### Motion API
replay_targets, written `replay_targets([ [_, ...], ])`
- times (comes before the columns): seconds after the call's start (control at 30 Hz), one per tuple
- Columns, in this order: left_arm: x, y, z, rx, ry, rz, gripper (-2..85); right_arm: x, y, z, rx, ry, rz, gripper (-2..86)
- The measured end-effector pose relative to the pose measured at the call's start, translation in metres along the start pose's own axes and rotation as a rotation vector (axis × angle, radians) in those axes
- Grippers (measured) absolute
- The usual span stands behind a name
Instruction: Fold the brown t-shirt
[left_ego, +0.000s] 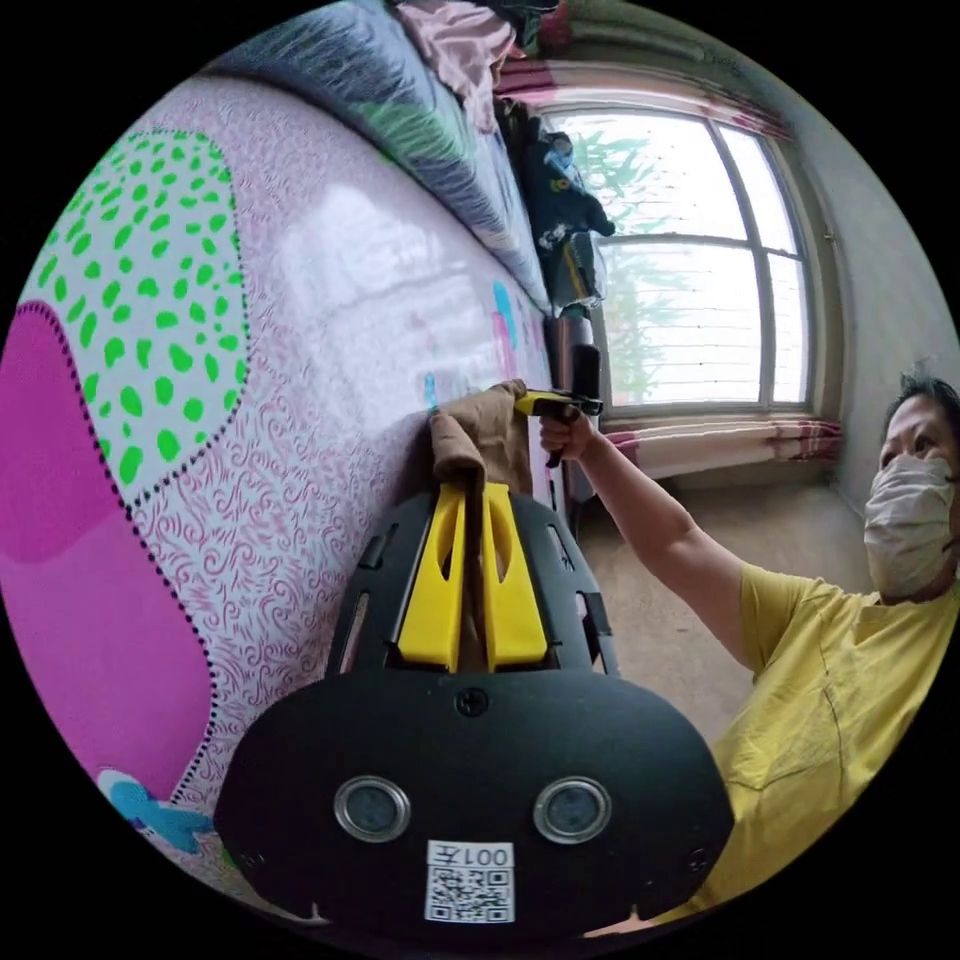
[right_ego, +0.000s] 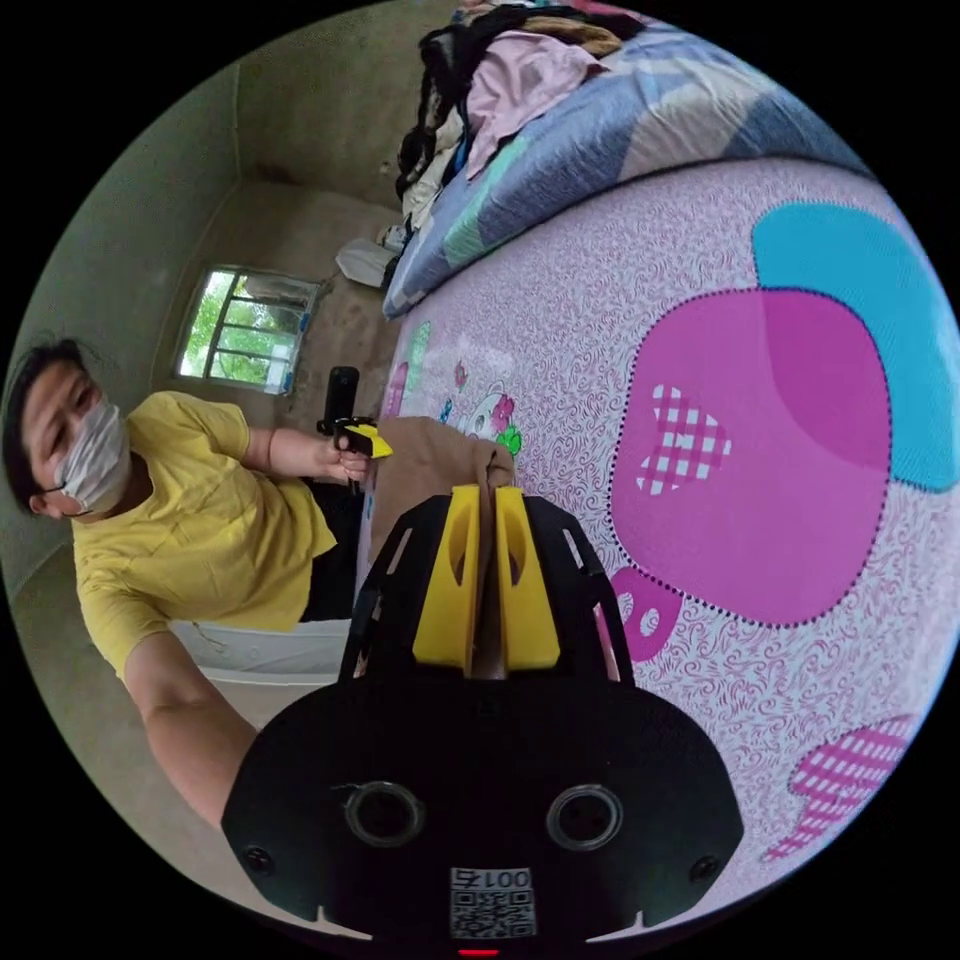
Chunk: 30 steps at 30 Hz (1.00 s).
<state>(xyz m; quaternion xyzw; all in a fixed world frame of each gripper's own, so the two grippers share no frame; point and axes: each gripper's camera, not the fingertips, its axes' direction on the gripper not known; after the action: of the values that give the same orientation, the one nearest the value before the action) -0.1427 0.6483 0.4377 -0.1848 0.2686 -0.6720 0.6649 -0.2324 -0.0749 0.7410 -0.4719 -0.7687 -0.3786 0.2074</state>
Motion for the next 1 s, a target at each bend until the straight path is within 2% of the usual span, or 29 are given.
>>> replay_targets([
  [0.17,0.027,-0.005,-0.015,0.037,-0.002,0.174,-1.2,-0.056,0.012,-0.046,0.14,0.112,-0.094,1.8],
  [0.37,0.105,0.022,-0.018,0.024,-0.067,0.577,-1.1,-0.144,0.046,-0.059,0.136,0.187,-0.278,1.7],
  [0.5,0.155,0.096,-0.002,0.003,-0.174,0.837,-1.1,-0.184,0.092,-0.046,0.113,0.194,-0.328,1.7],
  [0.63,0.189,0.198,0.042,-0.097,-0.335,1.073,-1.1,-0.201,0.153,-0.014,0.061,0.203,-0.27,1.8],
  [0.87,0.193,0.33,0.14,-0.214,-0.532,1.223,-1.1,-0.187,0.233,0.05,-0.052,0.263,-0.15,2.2],
  [0.93,0.182,0.361,0.182,-0.303,-0.652,1.298,-1.1,-0.179,0.242,0.067,-0.085,0.312,-0.125,2.4],
  [1.0,0.172,0.381,0.208,-0.395,-0.685,1.367,-1.0,-0.175,0.246,0.085,-0.128,0.347,-0.116,2.8],
])
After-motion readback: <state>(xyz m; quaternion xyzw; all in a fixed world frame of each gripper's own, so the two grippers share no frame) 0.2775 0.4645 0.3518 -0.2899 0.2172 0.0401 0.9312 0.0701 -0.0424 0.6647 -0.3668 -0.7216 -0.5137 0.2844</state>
